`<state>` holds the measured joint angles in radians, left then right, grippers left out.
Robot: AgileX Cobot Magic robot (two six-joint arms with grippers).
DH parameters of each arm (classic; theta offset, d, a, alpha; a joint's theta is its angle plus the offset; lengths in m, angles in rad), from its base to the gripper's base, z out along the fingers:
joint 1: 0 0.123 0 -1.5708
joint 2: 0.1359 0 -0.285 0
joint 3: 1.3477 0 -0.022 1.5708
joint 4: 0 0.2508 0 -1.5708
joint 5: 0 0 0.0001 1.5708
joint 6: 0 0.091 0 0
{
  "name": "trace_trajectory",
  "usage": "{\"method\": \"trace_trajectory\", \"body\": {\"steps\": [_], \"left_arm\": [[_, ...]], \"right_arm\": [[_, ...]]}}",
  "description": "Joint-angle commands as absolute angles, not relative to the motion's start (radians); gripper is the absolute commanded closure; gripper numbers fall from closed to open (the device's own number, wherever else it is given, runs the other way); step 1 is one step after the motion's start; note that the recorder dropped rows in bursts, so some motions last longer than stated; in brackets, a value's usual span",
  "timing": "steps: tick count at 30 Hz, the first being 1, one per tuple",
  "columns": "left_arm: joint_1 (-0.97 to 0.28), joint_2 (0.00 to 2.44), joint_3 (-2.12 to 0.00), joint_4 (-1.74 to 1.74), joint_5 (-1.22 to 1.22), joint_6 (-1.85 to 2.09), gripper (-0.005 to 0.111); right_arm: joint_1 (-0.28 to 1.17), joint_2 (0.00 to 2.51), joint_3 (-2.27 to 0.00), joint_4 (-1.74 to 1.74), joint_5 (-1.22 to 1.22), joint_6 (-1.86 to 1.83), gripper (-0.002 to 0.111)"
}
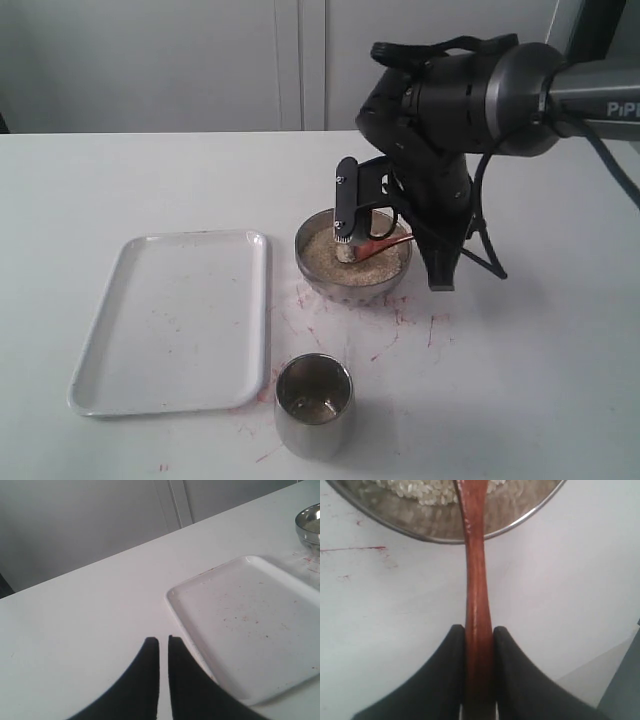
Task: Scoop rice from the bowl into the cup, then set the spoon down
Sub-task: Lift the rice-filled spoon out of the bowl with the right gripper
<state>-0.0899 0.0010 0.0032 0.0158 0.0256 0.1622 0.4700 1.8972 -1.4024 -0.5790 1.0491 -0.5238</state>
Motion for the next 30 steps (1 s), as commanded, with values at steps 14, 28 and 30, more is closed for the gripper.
{"method": "trace_trajectory", "body": {"steps": [14,28,30], "left_arm": [[-0.093,0.000,0.000,0.009,0.020,0.161,0.092],[-0.093,0.000,0.000,0.009,0.020,0.161,0.092],[-0.093,0.000,0.000,0.009,0.020,0.161,0.092]], "right_arm": [[0.407,1.822,-1.404,-0.382,1.017,-0.610,0.108],[0.345,1.746,-1.378,-0.277,0.997,-0.689,0.108],[0.343,1.730,-1.351,-0.263,0.973,-0.711,0.108]]}}
